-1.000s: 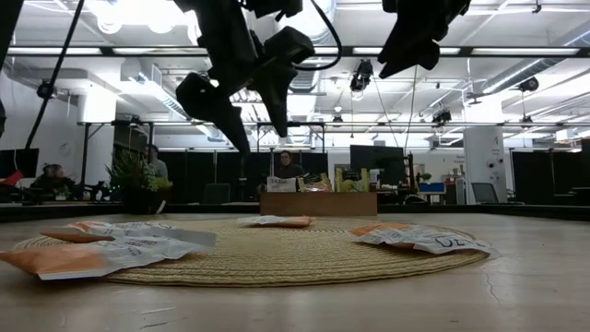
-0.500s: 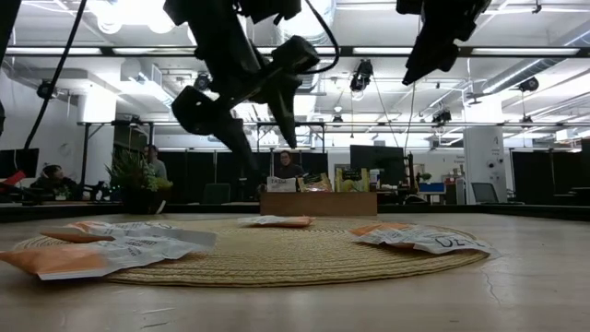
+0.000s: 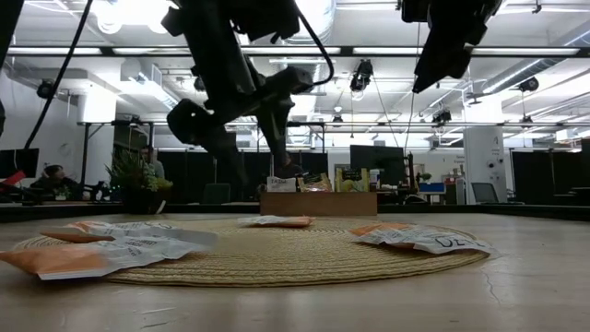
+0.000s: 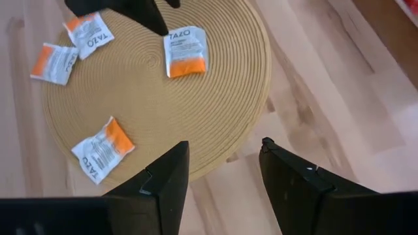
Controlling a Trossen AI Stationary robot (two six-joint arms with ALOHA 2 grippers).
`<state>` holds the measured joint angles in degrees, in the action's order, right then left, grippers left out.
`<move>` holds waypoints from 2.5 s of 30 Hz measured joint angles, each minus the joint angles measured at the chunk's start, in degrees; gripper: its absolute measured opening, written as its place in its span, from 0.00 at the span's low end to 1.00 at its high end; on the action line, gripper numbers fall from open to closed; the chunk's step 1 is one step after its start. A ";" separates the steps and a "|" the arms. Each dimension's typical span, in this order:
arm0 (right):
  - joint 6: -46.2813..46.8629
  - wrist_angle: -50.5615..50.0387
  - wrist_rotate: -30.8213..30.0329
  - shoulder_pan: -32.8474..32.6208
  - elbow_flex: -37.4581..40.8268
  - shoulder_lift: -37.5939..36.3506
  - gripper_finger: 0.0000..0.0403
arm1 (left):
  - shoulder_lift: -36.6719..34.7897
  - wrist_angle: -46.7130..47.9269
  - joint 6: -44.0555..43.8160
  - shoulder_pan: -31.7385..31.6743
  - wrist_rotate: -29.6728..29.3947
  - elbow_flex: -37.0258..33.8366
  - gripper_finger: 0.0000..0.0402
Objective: Pick & Place Tea
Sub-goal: Put the orange tea bag into the left section of the wooden organizer
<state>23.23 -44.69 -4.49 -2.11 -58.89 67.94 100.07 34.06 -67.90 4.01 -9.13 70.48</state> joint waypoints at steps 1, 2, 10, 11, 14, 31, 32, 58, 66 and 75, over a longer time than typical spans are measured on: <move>0.91 0.05 -0.01 0.00 0.00 0.00 0.45 | 0.40 0.02 0.19 -0.11 0.00 0.00 0.67; 2.01 0.00 -0.02 0.00 0.00 0.03 0.45 | 0.88 -0.02 0.31 -0.21 0.02 0.00 0.67; 6.81 -0.02 0.01 -0.02 -1.23 0.05 0.45 | 4.76 0.34 0.34 -0.65 1.14 -0.02 0.67; 6.80 0.02 0.01 -0.02 -1.46 0.05 0.45 | 5.07 0.37 0.18 -0.74 1.14 -0.02 0.67; 5.80 0.25 -0.08 0.00 -1.73 0.05 0.45 | 5.14 0.22 -0.83 -0.90 1.14 -0.02 0.67; -2.09 0.23 0.02 0.00 -1.73 0.05 0.45 | 5.11 -1.54 -5.80 -4.01 1.05 1.94 0.66; -2.77 0.23 0.02 0.00 -1.73 0.05 0.45 | 5.13 -1.29 -5.93 -3.94 1.07 2.74 0.66; -10.64 -0.73 0.00 0.00 -1.44 0.03 0.45 | 16.29 18.38 -7.96 -2.27 2.55 16.54 0.66; -11.73 -1.70 -0.02 0.00 -1.36 0.03 0.45 | 16.56 13.98 -7.99 -2.19 2.39 13.18 0.64; -11.92 -1.54 -0.04 0.00 -1.31 0.03 0.45 | 16.48 12.92 -8.25 -2.19 1.35 12.81 0.46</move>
<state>11.30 -46.23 -4.53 -2.11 -60.20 67.96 116.55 46.98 -76.15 1.83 -7.77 83.29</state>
